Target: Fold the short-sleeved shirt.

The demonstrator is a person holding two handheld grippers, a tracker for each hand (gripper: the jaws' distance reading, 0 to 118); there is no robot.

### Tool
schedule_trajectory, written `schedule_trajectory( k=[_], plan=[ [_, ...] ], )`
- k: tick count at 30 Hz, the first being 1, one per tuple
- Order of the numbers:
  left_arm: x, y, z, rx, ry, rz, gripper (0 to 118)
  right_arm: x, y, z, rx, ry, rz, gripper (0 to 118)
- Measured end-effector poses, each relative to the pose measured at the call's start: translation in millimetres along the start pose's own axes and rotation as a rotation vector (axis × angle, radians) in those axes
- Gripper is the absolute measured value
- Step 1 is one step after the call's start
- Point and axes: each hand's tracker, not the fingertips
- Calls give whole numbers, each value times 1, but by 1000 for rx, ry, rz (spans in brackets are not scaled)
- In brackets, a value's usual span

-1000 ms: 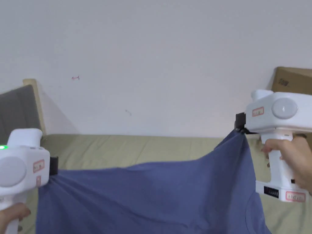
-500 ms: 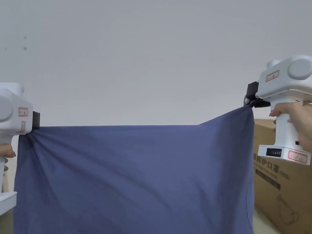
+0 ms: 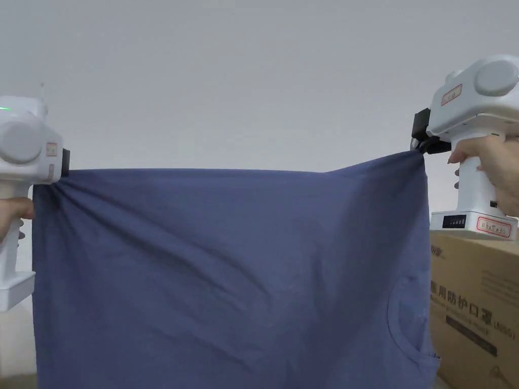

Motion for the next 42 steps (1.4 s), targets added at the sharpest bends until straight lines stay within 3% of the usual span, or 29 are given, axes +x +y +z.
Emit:
schedule_trajectory(
  k=[3, 8, 12, 16, 20, 25, 29, 32, 37, 42],
  plan=[
    [12, -53, -19, -74, 12, -33, 1, 2, -45, -30, -83, -29, 55, 0],
    [37, -171, -69, -283, 12, -79, 1, 21, -151, -96, -267, -38, 43, 0],
    [62, -284, -95, -482, 7, -108, 1, 45, -259, -147, -471, -106, 64, 0],
    [75, -391, -108, -675, -32, -144, 1, 73, -362, -168, -643, -152, 59, 0],
    [70, -452, -86, -791, -45, -132, 1, 89, -432, -149, -755, -160, 53, 0],
    [44, -487, -26, -823, -66, -80, 1, 108, -479, -81, -797, -140, 37, 0],
    [17, -495, 47, -799, -97, -29, 1, 115, -506, 5, -796, -129, 93, 0],
    [2, -500, 110, -789, -112, -116, 1, 117, -526, 79, -825, -121, 84, 0],
    [-31, -506, 215, -795, -104, -123, 1, 124, -559, 189, -890, -90, 49, 0],
    [-57, -518, 298, -815, -71, -220, 1, 138, -590, 269, -971, -99, 31, 0]
  ],
)
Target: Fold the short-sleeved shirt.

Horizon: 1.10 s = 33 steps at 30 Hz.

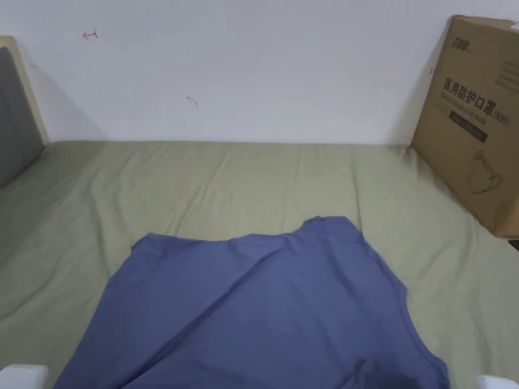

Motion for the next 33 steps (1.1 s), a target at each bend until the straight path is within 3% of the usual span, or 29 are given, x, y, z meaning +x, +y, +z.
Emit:
schedule_trajectory(
  k=[2, 6, 8, 9, 10, 12, 13, 14, 16, 17, 19, 20, 21, 22, 23, 25, 33],
  plan=[
    [-7, -18, 13, -21, -43, 33, 1, 6, -26, 14, -11, 6, -40, 0],
    [-9, -34, 29, -7, -40, 72, 1, 11, -43, 29, 15, 11, -28, 0],
    [-7, -35, 30, 13, -46, 77, 7, 12, -36, 28, 50, 11, -42, 0],
    [-5, -34, 30, 14, -44, 77, 20, 12, -31, 27, 60, 12, -60, 4],
    [-2, -31, 28, 7, -36, 72, 48, 11, -24, 26, 66, 22, -55, 25],
    [1, -27, 32, 4, -35, 73, 90, 3, -13, 27, 98, -23, -2, 75],
    [1, -24, 34, 10, -48, 76, 102, -1, -9, 28, 114, -46, 25, 78],
    [4, -19, 38, 21, -82, 82, 102, -4, -4, 33, 143, -44, 45, 78],
    [7, -8, 47, 58, -122, 77, 102, -11, 10, 38, 167, 5, 68, 77],
    [9, -2, 49, 66, -121, 70, 100, -14, 16, 39, 179, 31, 55, 70],
    [11, 9, 47, 107, -149, 59, 74, -25, 25, 42, 214, 86, 54, 35],
    [13, 12, 45, 118, -161, 70, 63, -33, 26, 42, 219, 82, 64, 25],
    [15, 16, 40, 97, -173, 86, 63, -41, 29, 36, 221, 70, 71, 25],
    [17, 17, 32, 58, -191, 111, 9, -47, 30, 29, 215, 55, 70, 1],
    [19, 16, 27, 54, -211, 142, 0, -50, 33, 21, 195, 58, 65, 0],
    [22, 17, 17, 12, -258, 136, 0, -56, 37, 2, 136, 108, 70, 0],
    [4, 91, -53, 16, -211, 259, 0, -100, 96, -44, 125, 138, 98, 0]
  ],
)
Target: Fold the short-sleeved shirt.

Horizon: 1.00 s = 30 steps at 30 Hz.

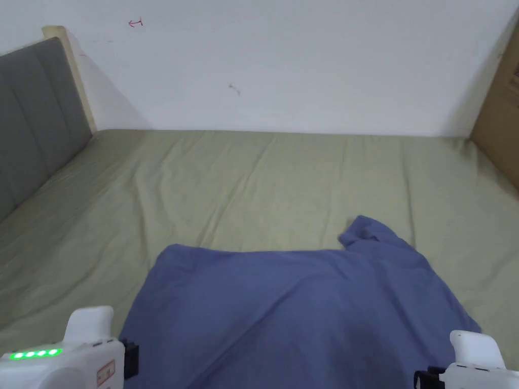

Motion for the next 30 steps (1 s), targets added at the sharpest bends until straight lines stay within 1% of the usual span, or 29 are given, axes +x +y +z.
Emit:
schedule_trajectory(
  k=[2, 3, 4, 6, 7, 8, 9, 10, 12, 15, 17, 18, 19, 20, 21, 22, 24, 25, 26, 27, 28, 29, 30],
  plan=[
    [-6, 34, -26, 23, 27, 9, 1, -6, 14, -14, -6, 13, 11, 0],
    [-10, 53, -42, 12, 43, 27, 11, -8, 19, -21, -6, 15, 16, 0],
    [-13, 71, -57, -8, 56, 34, 26, -11, 23, -27, -11, 18, 29, 0],
    [-19, 110, -93, -15, 46, 64, 36, -15, 31, -37, -24, 19, 54, 0],
    [-22, 127, -110, -31, 42, 66, 56, -15, 30, -40, -38, 22, 62, 0],
    [-21, 140, -123, -61, 49, 84, 81, -16, 34, -48, -49, 26, 66, 0],
    [-18, 153, -137, -81, 64, 81, 102, -16, 35, -52, -55, 30, 67, 0],
    [-17, 163, -151, -81, 50, 50, 114, -14, 34, -55, -63, 30, 65, 0],
    [-12, 173, -173, -84, 41, 31, 111, -11, 33, -59, -75, 32, 60, 0],
    [-7, 183, -208, -149, 54, 7, 112, -4, 31, -63, -95, 35, 39, 0],
    [-6, 184, -224, -158, 65, 19, 111, 1, 30, -63, -100, 34, 26, 0],
    [-6, 185, -230, -170, 69, 30, 111, 3, 29, -62, -103, 18, 21, 0],
    [-7, 185, -234, -174, 63, 45, 107, 6, 28, -61, -103, 11, 19, 0],
    [-8, 185, -240, -177, 57, 55, 98, 9, 27, -61, -104, 7, 16, 0],
    [-7, 183, -246, -197, 70, 58, 84, 12, 26, -61, -107, 5, 6, 0],
    [-6, 180, -248, -212, 112, 28, 82, 14, 25, -61, -111, 8, 0, 0],
    [1, 179, -245, -192, 103, 12, 81, 16, 23, -60, -124, 12, -13, 0],
    [2, 178, -242, -182, 111, -8, 72, 17, 21, -60, -122, 6, -19, 0],
    [5, 178, -238, -170, 119, -25, 59, 18, 20, -60, -119, -7, -34, 0],
    [8, 178, -232, -151, 138, -50, 39, 20, 20, -60, -121, -8, -47, 0],
    [11, 178, -228, -146, 133, -75, 1, 22, 20, -60, -121, -7, -61, 0],
    [13, 176, -224, -144, 151, -96, 1, 25, 20, -60, -119, -5, -76, 0],
    [14, 175, -222, -151, 131, -102, 1, 28, 22, -59, -119, -1, -87, 0]
  ],
)
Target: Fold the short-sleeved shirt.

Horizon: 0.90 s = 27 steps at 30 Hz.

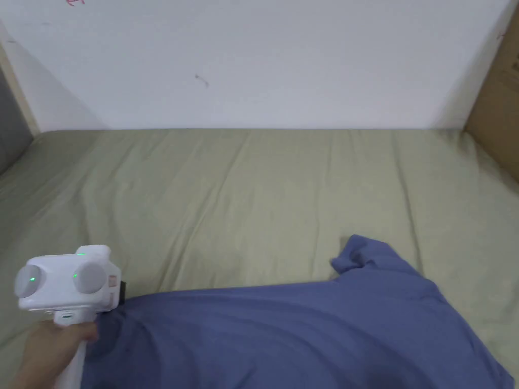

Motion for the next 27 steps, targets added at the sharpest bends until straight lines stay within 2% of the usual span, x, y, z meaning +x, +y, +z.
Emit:
schedule_trajectory(
  k=[4, 8, 9, 10, 11, 12, 13, 15, 16, 19, 22, 23, 24, 26, 27],
  plan=[
    [-4, -5, 17, -6, -35, -27, 1, 11, 20, 7, 23, 30, -3, 0],
    [-12, -4, 51, 70, -61, -21, 1, 29, 76, 6, 83, 29, 30, 0],
    [-13, -3, 59, 78, -70, -23, 1, 34, 93, 3, 95, 5, 25, 11],
    [-14, -2, 66, 84, -76, -22, 1, 42, 120, -6, 75, -15, 5, 46],
    [-15, 0, 73, 96, -83, -17, 1, 49, 141, -15, 28, -28, -17, 73],
    [-15, 0, 79, 114, -94, -10, 1, 51, 163, -26, -25, -42, -43, 89],
    [-15, 0, 84, 119, -95, -10, 1, 56, 180, -35, -22, -40, -74, 94],
    [-13, 3, 90, 137, -95, -42, 1, 63, 211, -55, -33, -16, -48, 94],
    [-11, 3, 91, 138, -82, -63, 1, 62, 221, -64, -56, -64, -46, 94],
    [-10, 4, 92, 137, -73, -77, 1, 52, 238, -97, -87, -212, 100, 94],
    [-14, 3, 89, 134, -80, -57, 1, 33, 228, -105, -161, -162, 150, 88],
    [-15, 3, 87, 129, -78, -52, 1, 29, 225, -106, -127, -214, 206, 87],
    [-16, 2, 86, 126, -79, -51, 1, 26, 223, -103, -118, -210, 207, 85],
    [-16, 1, 86, 121, -80, -55, 1, 32, 228, -97, -97, -191, 184, 62],
    [-15, 1, 86, 121, -78, -59, 1, 28, 227, -91, -96, -194, 182, 40]
  ],
)
